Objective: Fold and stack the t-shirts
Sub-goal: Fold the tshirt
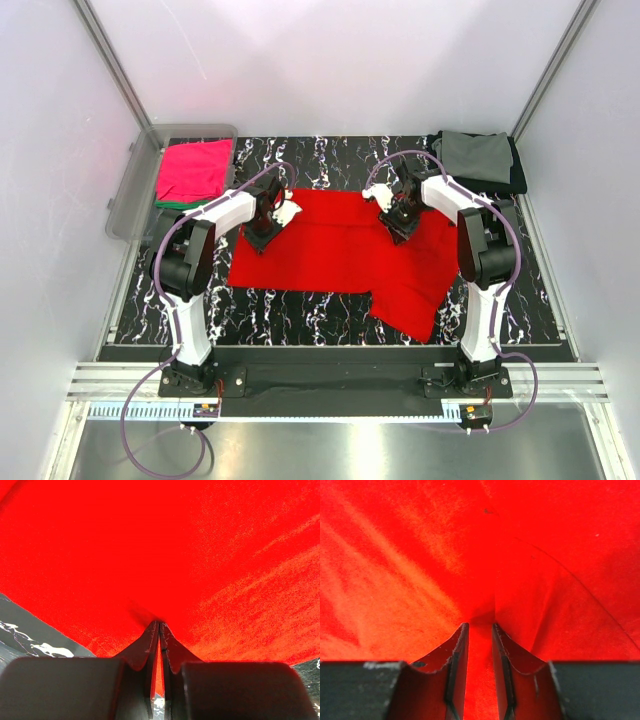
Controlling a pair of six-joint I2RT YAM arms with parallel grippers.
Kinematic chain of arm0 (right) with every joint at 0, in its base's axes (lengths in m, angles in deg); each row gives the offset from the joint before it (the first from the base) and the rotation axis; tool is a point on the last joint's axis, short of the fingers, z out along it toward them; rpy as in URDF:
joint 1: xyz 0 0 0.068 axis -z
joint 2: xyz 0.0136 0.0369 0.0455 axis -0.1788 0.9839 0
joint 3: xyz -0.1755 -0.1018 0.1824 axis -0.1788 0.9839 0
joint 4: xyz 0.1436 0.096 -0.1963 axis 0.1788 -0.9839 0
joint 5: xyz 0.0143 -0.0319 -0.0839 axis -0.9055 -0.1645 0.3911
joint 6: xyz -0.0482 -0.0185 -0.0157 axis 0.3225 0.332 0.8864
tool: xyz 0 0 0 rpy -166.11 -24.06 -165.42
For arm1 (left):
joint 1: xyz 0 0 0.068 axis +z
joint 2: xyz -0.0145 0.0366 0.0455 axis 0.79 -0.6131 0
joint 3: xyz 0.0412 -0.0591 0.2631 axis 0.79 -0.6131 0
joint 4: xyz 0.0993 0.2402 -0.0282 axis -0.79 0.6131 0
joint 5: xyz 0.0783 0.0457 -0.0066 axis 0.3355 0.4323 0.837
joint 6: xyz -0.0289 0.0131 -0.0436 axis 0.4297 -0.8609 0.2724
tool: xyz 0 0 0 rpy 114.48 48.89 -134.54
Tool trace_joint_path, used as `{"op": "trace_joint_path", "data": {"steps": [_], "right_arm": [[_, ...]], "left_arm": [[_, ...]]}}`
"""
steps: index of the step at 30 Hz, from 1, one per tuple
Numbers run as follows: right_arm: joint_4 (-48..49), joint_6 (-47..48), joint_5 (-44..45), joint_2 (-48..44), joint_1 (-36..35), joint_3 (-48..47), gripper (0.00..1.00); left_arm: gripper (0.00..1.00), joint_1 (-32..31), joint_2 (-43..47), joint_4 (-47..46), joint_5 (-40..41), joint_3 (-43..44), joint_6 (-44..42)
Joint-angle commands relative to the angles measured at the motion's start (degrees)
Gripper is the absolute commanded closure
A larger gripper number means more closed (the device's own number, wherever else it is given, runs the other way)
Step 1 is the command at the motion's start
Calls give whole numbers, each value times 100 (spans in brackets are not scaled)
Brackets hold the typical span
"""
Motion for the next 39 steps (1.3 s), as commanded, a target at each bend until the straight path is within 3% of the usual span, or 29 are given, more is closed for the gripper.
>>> {"op": "trace_joint_path", "data": {"steps": [1, 22, 30, 33, 39], "right_arm": [[244, 12, 152, -389, -24, -107, 68], [815, -199, 328, -345, -24, -98, 68], [798, -173, 363, -494, -42, 69, 95], [719, -191, 267, -784, -59, 192, 100], [350, -296, 56, -1303, -226, 324, 100]], "left_arm": [[91, -44, -129, -94, -6, 95, 21], [91, -106, -111, -94, 12, 77, 21], [91, -115, -111, -94, 20, 51, 13], [91, -115, -129, -102, 21, 51, 13], [91, -115, -173, -102, 12, 104, 13]]}}
